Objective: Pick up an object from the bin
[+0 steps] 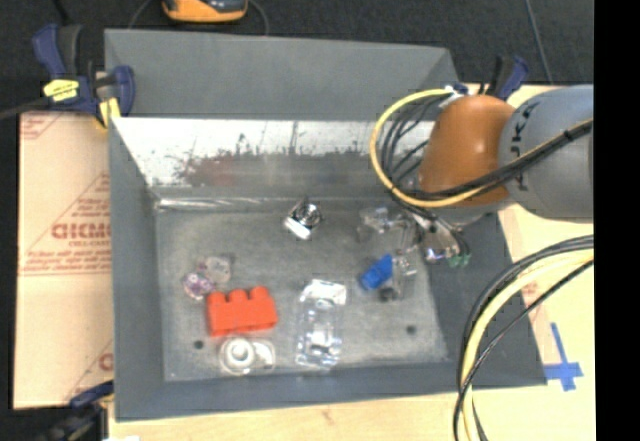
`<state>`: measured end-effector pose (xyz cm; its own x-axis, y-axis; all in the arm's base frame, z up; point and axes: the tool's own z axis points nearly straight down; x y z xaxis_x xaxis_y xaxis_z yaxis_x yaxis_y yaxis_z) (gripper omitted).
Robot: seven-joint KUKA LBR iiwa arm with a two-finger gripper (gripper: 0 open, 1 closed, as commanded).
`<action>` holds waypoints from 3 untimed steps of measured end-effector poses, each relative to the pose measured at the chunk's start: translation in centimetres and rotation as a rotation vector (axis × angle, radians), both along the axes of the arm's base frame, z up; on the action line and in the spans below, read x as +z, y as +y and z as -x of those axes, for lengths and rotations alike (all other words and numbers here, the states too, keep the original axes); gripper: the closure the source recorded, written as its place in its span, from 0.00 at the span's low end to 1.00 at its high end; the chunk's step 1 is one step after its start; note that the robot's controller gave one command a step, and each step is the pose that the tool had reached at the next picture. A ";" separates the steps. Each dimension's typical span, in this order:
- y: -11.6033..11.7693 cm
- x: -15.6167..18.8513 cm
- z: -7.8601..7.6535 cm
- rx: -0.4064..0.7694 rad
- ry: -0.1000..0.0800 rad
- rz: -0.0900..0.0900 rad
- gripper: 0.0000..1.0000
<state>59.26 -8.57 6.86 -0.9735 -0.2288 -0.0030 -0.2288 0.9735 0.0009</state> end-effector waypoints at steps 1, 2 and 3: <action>-0.4 0.3 -0.1 -0.003 -0.005 0.003 1.00; -0.5 0.3 -0.1 -0.002 -0.005 0.004 0.00; 5.6 0.2 1.8 0.059 0.000 0.000 0.00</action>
Offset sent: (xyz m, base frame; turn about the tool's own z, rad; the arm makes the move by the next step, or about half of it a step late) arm 0.0000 0.0000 0.0000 0.0000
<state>57.42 -2.97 7.10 -0.9583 -0.2859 -0.0030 -0.2859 0.9583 0.0011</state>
